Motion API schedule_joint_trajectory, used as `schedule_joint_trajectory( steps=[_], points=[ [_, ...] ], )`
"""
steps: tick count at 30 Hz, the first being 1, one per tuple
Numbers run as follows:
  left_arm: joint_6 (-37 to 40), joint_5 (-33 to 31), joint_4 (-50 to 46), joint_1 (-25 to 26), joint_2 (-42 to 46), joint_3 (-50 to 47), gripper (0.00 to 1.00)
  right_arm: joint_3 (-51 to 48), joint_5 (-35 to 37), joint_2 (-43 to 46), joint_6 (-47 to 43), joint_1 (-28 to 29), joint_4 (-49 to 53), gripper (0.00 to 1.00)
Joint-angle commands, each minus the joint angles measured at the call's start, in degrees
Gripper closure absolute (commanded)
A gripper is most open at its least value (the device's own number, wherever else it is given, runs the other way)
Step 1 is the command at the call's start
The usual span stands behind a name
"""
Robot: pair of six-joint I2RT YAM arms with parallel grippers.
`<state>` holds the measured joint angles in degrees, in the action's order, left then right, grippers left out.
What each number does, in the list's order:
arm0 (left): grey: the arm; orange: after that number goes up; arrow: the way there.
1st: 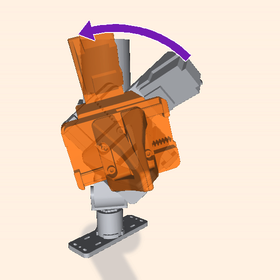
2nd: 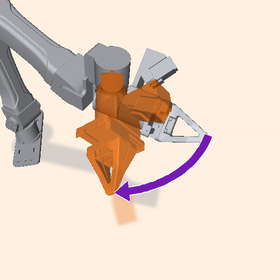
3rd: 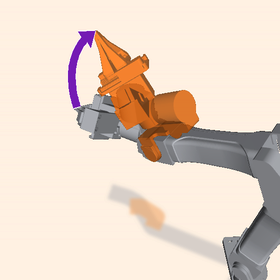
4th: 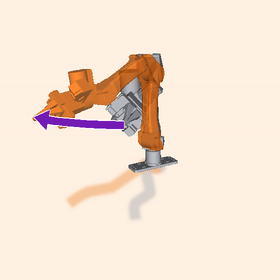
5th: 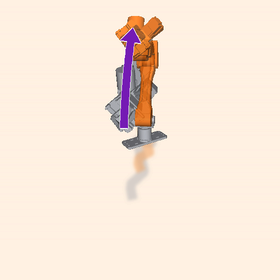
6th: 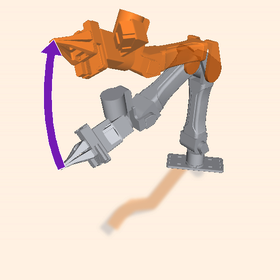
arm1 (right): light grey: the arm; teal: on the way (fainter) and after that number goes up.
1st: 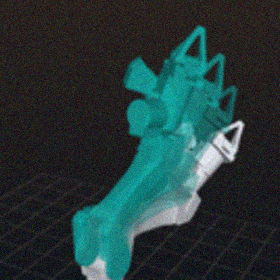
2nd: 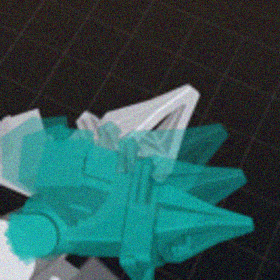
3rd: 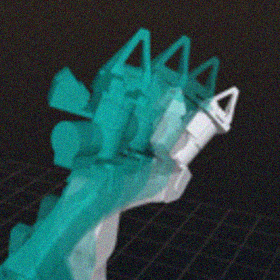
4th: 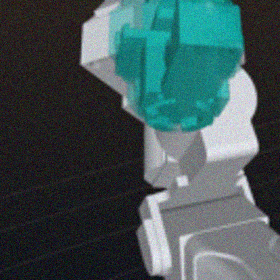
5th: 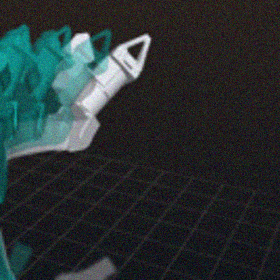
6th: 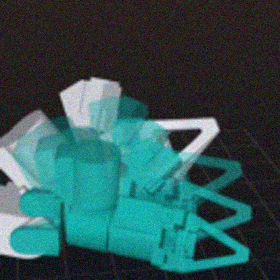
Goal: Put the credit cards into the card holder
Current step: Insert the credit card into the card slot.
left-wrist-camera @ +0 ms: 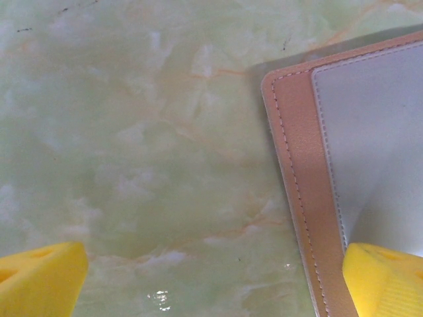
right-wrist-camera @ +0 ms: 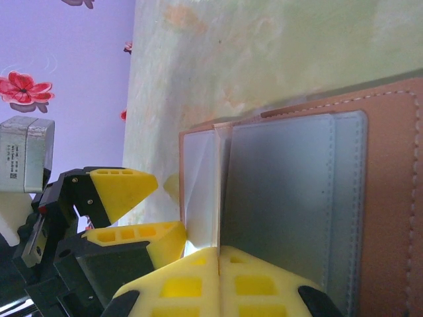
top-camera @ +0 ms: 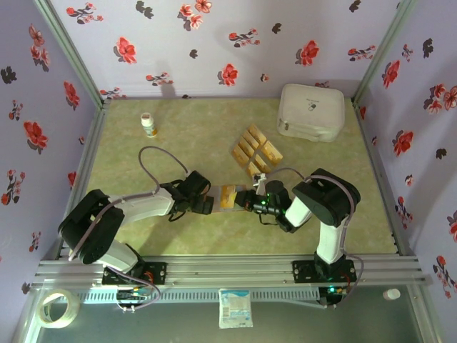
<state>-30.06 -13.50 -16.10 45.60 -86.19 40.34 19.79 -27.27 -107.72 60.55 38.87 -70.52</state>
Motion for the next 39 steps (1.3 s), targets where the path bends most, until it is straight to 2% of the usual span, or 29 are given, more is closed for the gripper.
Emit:
schedule_joint_trajectory(
  steps=[1, 39],
  points=[
    [-0.79, -1.77, -0.77, 0.38, -0.84, -0.68, 0.00, -0.89, -0.63, -0.95, 0.09, -0.29, -0.34, 1.00],
    [-0.83, -1.79, -0.31, 0.37, -1.15, -0.76, 0.00, 1.52, -4.24, -3.60, 0.53, -0.29, 1.69, 1.00]
  ],
)
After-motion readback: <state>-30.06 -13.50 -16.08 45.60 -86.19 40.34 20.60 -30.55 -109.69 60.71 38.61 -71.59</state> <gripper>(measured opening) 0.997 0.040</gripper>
